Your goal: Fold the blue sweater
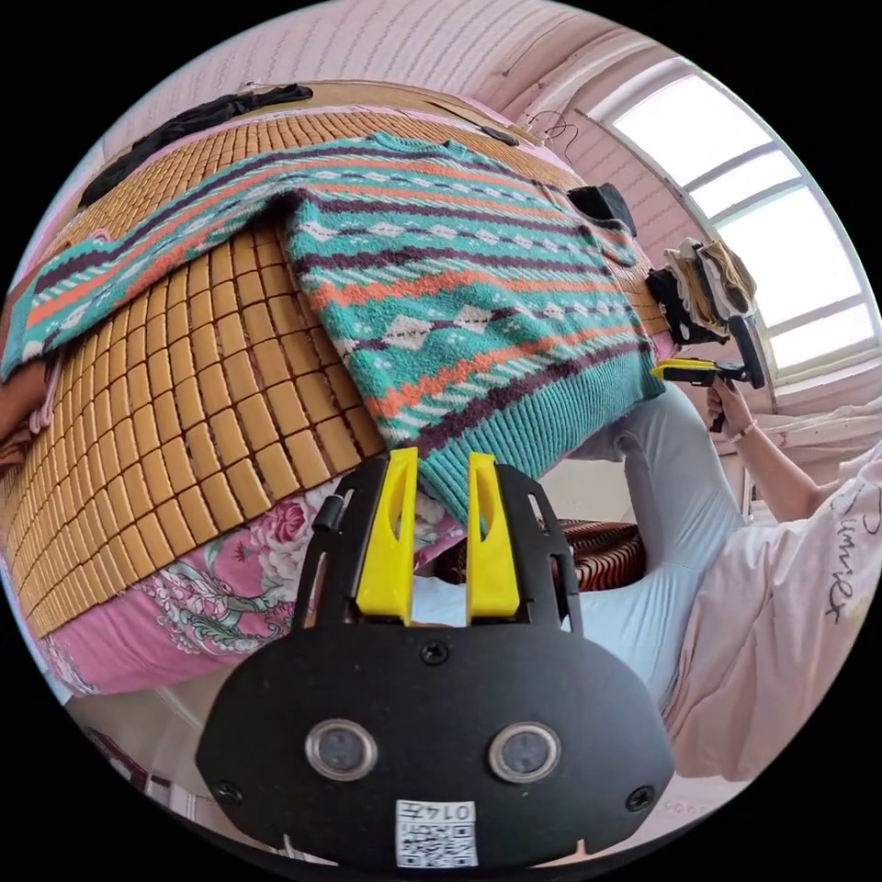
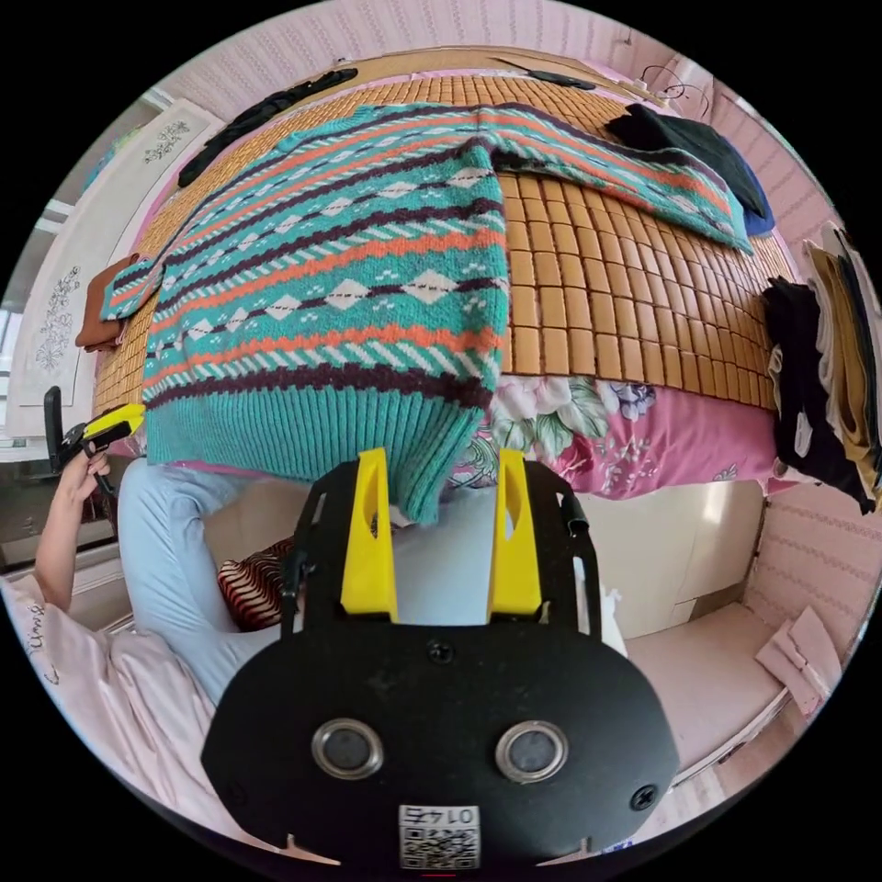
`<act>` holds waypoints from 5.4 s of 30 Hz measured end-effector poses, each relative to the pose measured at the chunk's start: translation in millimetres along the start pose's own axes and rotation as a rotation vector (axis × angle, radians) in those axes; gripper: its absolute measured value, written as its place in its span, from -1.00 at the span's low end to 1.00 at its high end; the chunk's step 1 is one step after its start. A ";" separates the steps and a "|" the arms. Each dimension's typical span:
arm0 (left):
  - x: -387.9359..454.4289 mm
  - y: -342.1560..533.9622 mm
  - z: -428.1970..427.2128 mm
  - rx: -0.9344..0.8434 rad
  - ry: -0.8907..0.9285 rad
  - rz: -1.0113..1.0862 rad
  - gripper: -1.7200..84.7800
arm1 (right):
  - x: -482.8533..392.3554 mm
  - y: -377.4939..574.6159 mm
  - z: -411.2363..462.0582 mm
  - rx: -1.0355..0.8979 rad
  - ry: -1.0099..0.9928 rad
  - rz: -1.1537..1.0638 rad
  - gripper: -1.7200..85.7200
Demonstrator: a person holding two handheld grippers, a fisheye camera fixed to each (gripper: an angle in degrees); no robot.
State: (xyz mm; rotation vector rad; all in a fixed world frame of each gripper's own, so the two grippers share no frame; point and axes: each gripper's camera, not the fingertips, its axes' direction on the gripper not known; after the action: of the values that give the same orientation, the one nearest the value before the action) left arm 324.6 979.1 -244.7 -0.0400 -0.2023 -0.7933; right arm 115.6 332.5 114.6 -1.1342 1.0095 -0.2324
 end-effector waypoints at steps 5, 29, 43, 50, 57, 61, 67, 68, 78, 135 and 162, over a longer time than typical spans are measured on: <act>37.3 -5.5 23.2 0.033 -0.153 0.038 -0.73 | 12.5 -3.5 43.0 -0.154 -0.044 -0.087 -0.71; 78.5 -18.9 12.2 0.093 -0.129 -0.054 -0.82 | 160.0 103.3 76.1 0.004 -0.151 -0.026 -0.69; 244.8 -206.2 77.1 0.228 -0.013 0.392 -0.80 | 356.5 96.1 72.0 0.624 -0.577 0.378 -0.67; 337.5 -345.8 155.7 0.251 -0.076 0.493 -0.77 | 422.0 53.0 86.0 0.719 -0.487 0.587 -0.58; 361.7 -409.0 230.5 0.116 -0.161 0.489 -0.78 | 446.8 28.3 101.6 0.714 -0.395 0.732 -0.67; 354.8 -399.8 252.0 0.162 -0.145 0.499 -0.80 | 437.2 8.6 95.3 0.678 -0.378 0.656 -0.78; 332.6 -397.1 248.4 0.221 -0.044 0.411 -0.81 | 375.7 6.3 43.0 0.875 -0.455 0.496 -0.88; 323.6 -391.1 237.1 0.264 0.010 0.352 -0.82 | 354.3 -1.0 24.3 0.911 -0.492 0.416 -0.89; 181.0 -214.6 100.0 0.471 0.027 0.093 -0.82 | 31.2 -72.2 -51.7 0.821 -0.639 -0.486 -0.86; -278.1 90.9 -58.4 1.017 -0.081 -0.689 -0.68 | -832.0 -298.5 -164.7 0.291 0.153 -1.208 -0.69; -291.7 55.6 -75.5 0.952 -0.094 -0.512 -0.96 | -761.1 -245.0 -191.1 0.333 0.028 -1.219 -0.85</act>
State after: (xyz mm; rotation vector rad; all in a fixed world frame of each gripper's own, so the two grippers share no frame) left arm 177.4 1214.9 -373.5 0.9047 -0.6796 -1.1342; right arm -379.8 570.7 725.8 -1.3033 0.1605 -1.3296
